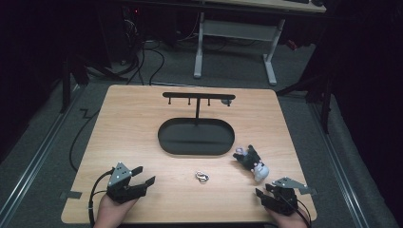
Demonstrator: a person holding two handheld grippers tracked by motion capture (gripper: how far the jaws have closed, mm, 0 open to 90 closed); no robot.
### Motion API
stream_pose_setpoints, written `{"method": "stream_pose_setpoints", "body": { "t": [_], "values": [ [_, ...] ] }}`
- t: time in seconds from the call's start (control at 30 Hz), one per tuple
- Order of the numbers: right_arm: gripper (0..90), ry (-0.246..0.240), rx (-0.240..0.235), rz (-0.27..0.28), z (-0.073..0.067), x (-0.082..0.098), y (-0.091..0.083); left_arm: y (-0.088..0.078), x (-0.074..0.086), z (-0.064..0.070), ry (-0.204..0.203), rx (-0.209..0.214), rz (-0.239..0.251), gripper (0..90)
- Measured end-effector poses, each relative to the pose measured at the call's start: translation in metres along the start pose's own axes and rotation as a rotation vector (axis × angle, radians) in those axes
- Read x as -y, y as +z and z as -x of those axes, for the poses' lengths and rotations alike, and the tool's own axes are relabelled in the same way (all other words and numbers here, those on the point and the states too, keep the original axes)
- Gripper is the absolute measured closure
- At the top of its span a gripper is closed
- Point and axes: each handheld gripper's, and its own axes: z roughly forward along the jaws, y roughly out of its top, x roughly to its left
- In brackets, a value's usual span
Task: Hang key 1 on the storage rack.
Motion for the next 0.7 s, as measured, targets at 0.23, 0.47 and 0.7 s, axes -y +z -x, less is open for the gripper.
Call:
{"method": "stream_pose_setpoints", "body": {
  "t": [0.23,0.47,0.7],
  "values": [
    [46.0,-0.05,-0.046,-0.072,-0.012,-0.013,-0.002,0.003,0.003,0.003,0.029,0.025,0.002,35.6],
    [41.0,-0.106,-0.083,-0.175,-0.026,-0.035,0.007,0.002,0.002,0.005,0.031,0.047,0.009,35.6],
    [41.0,-0.202,-0.074,-0.258,-0.036,-0.054,0.012,0.003,0.004,0.005,0.032,0.054,-0.002,35.7]
  ]
}}
